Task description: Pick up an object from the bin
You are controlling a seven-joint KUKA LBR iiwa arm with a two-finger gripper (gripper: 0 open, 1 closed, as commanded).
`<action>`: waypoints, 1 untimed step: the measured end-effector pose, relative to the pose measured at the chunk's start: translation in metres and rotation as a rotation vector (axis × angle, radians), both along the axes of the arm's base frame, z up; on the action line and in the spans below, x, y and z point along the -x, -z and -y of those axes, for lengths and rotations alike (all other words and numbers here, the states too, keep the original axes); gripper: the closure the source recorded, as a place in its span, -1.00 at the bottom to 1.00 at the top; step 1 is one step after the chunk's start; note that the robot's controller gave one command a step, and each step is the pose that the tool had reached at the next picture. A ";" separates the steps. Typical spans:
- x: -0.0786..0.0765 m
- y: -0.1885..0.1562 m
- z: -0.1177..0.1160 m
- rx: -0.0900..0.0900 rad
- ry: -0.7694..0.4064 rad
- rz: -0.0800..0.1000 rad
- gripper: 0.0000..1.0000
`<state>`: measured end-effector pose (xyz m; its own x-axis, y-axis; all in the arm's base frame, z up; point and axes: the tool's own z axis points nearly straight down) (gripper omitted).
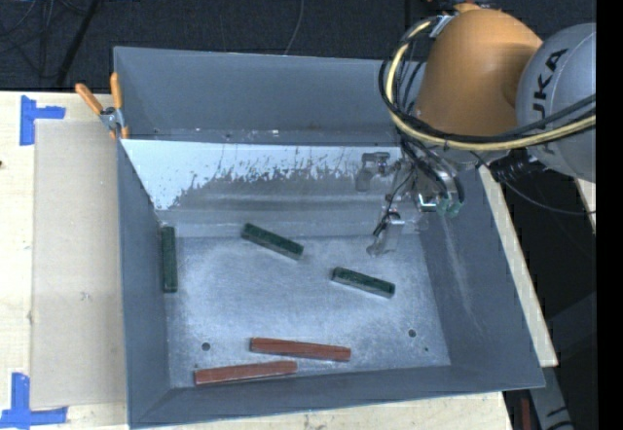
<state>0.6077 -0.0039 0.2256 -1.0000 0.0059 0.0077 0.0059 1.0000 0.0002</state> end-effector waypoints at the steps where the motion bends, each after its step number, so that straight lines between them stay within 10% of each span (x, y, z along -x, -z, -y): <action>1: 0.032 0.138 0.012 0.002 0.292 -0.001 -1.00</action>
Offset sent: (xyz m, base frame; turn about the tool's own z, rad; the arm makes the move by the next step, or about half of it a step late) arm -0.0299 -0.0118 -0.1338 0.2906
